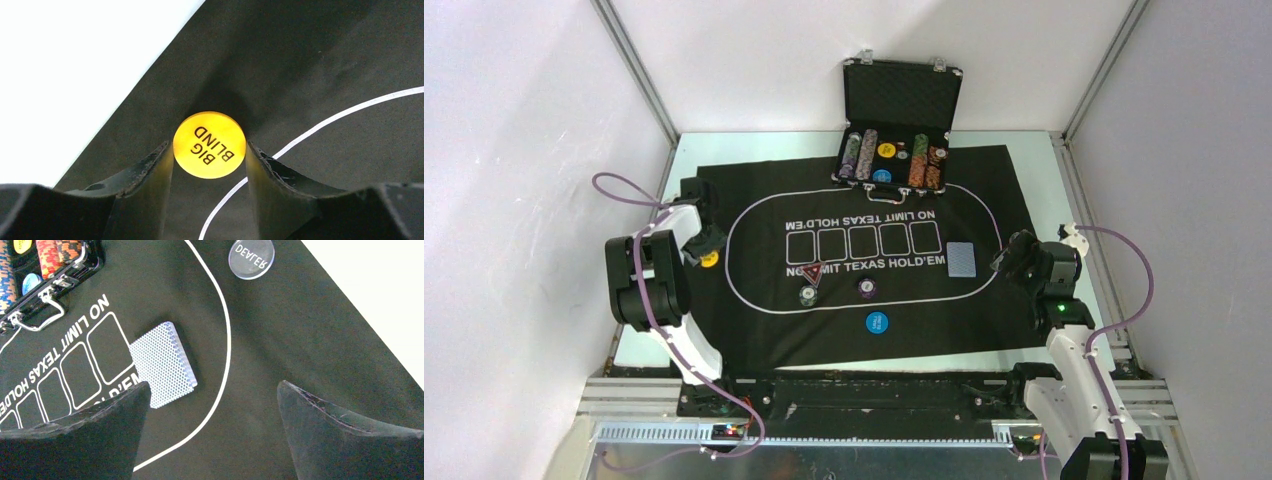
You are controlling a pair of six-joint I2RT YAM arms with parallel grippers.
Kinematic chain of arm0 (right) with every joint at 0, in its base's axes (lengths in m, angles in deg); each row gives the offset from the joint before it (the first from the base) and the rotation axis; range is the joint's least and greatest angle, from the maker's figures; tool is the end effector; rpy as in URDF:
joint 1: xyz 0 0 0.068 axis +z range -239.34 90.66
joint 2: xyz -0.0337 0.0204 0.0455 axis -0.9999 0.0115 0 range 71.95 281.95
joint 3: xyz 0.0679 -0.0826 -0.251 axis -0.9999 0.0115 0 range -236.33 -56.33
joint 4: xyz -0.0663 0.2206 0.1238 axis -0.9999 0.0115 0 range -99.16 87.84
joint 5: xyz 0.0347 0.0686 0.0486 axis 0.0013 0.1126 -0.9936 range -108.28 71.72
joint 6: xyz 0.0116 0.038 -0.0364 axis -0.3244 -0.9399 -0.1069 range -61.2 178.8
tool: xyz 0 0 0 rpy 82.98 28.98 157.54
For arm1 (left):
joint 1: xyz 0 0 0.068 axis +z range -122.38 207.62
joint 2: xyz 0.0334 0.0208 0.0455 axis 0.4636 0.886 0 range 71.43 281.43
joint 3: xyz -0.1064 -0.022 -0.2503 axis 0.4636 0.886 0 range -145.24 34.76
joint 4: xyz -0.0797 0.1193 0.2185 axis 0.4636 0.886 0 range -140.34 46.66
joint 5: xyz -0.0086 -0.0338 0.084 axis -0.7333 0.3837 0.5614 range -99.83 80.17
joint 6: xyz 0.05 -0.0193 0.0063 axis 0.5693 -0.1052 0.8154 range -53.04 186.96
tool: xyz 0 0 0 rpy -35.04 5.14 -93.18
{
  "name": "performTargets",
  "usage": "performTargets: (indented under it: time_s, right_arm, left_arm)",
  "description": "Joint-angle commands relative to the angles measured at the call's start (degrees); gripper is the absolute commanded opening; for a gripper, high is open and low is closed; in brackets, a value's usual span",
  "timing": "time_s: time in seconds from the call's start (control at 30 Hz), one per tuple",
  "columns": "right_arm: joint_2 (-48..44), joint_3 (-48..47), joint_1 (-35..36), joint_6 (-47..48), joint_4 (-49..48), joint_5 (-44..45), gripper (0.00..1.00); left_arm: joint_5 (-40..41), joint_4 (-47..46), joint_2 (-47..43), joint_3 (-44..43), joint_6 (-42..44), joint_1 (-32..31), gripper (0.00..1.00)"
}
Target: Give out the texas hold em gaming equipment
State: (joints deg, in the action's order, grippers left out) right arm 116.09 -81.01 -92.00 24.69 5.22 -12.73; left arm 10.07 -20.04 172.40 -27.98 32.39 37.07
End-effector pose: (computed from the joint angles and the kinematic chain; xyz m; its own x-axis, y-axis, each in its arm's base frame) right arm 0.1722 -0.0114 0.2114 -0.3896 0.5769 -0.7179 0.4165 0.8056 0.4213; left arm 0.3325 0.0675 0.1682 -0.5985 -0.6405 -0.4812 -0.7492 0.6602 0.0531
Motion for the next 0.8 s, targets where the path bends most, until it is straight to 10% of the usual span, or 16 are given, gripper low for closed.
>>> performTargets:
  time_s: [0.0, 0.2, 0.77]
  right_arm:
    - [0.15, -0.01, -0.24, 0.28, -2.31, -0.45, 1.00]
    - [-0.73, -0.01, -0.33, 0.79, -2.21, -1.13, 1.00]
    - [0.71, -0.17, -2.50, -0.32, -5.99, -13.28, 1.00]
  left_arm:
    - [1.50, 0.63, -0.48, -1.66, -0.42, 0.39, 0.61]
    - [0.90, 0.18, -2.77, -0.40, -0.03, 0.39, 0.99]
    - [-7.28, -6.78, -25.06, 10.33, 3.59, -5.45, 1.00]
